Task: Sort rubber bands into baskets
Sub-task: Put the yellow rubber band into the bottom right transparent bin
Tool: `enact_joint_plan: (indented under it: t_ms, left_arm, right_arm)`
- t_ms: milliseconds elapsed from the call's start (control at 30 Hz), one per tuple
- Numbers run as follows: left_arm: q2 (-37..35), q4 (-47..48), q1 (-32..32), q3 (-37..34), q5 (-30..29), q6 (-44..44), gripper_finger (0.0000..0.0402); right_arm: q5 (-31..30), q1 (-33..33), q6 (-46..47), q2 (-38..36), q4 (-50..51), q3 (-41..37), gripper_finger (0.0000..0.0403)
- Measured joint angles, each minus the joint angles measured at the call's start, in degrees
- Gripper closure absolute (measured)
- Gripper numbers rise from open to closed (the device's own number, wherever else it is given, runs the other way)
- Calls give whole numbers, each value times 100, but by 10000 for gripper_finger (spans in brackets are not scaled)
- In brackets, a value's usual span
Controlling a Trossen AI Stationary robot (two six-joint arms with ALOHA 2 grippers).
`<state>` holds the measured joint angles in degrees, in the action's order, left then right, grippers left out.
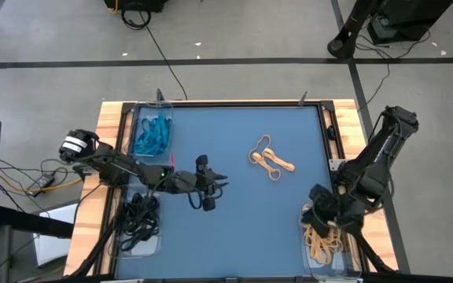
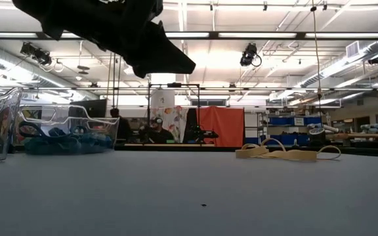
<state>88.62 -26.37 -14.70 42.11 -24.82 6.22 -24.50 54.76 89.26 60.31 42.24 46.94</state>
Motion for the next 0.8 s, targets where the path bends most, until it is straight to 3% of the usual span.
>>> enact_joint_plan:
  t_ms: [300, 533, 800]
  left_arm:
    - [0, 7, 172, 0, 159, 0, 308]
    - [0, 0, 223, 0, 155, 141, 308]
    - [0, 251, 195, 0, 240, 191, 308]
  right_arm:
    - [-115, -1367, -1709, 0, -13, 0, 280]
    - [-267, -2799, -3192, 32, -11, 0, 280]
    - [1, -4594, -4503, 367, -40, 0, 280]
